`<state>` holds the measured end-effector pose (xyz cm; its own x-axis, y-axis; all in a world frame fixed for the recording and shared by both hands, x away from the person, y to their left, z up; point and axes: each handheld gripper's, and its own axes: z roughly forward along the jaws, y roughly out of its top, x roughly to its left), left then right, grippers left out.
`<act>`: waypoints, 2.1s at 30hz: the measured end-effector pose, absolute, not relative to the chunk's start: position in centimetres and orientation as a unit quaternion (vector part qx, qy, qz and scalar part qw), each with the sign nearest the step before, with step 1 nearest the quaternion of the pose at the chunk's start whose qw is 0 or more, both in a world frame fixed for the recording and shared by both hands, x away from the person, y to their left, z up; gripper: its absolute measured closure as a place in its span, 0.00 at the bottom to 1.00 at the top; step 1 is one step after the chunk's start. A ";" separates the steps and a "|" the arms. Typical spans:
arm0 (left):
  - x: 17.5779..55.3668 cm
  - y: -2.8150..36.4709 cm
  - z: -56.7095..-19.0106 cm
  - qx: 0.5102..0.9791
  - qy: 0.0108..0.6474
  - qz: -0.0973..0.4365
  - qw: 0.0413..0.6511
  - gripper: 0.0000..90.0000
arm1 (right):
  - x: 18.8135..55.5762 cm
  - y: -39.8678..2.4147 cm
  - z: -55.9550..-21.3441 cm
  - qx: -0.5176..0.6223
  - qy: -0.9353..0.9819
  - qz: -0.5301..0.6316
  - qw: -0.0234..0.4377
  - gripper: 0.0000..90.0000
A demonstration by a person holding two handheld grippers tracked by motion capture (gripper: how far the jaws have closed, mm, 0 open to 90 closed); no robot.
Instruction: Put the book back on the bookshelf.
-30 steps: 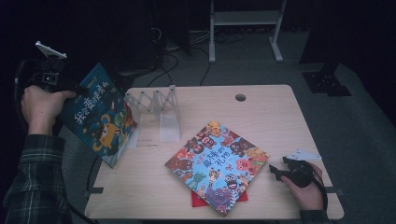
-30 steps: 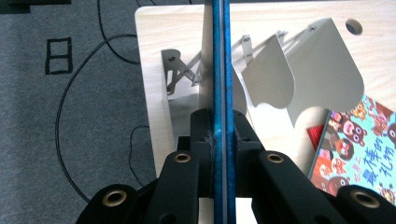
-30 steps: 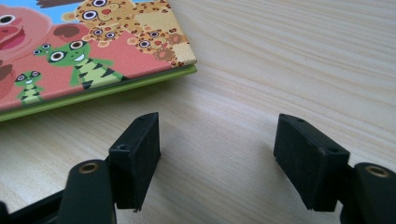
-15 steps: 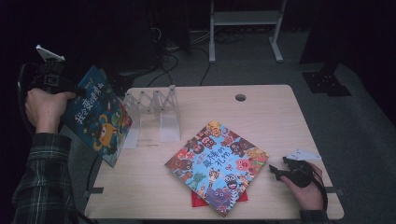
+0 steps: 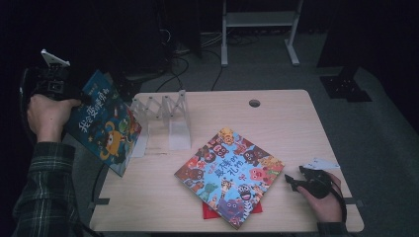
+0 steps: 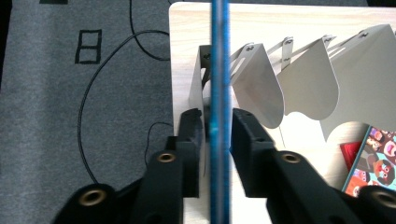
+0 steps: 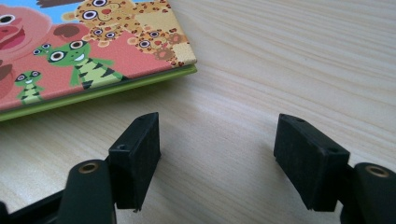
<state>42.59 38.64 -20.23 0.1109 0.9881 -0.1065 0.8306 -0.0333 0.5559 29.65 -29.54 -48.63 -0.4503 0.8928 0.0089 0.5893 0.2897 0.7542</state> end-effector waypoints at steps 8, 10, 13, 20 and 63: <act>41.9 39.8 -18.7 0.701 0.637 0.171 0.271 0.76 | 29.6 -29.5 -48.6 0.479 0.774 0.355 0.213 0.34; 41.7 40.1 -18.1 0.699 0.634 0.173 0.281 0.76 | 29.6 -29.5 -48.6 0.479 0.774 0.355 0.213 0.34; 41.3 40.4 -17.5 0.698 0.630 0.181 0.289 0.77 | 29.6 -29.5 -48.6 0.479 0.774 0.355 0.213 0.34; 40.6 40.6 -16.6 0.698 0.620 0.204 0.296 0.90 | 29.6 -29.5 -48.6 0.479 0.774 0.355 0.213 0.34; 40.3 32.1 -21.0 0.818 0.484 0.093 0.298 1.00 | 29.6 -29.5 -48.6 0.479 0.774 0.356 0.213 0.33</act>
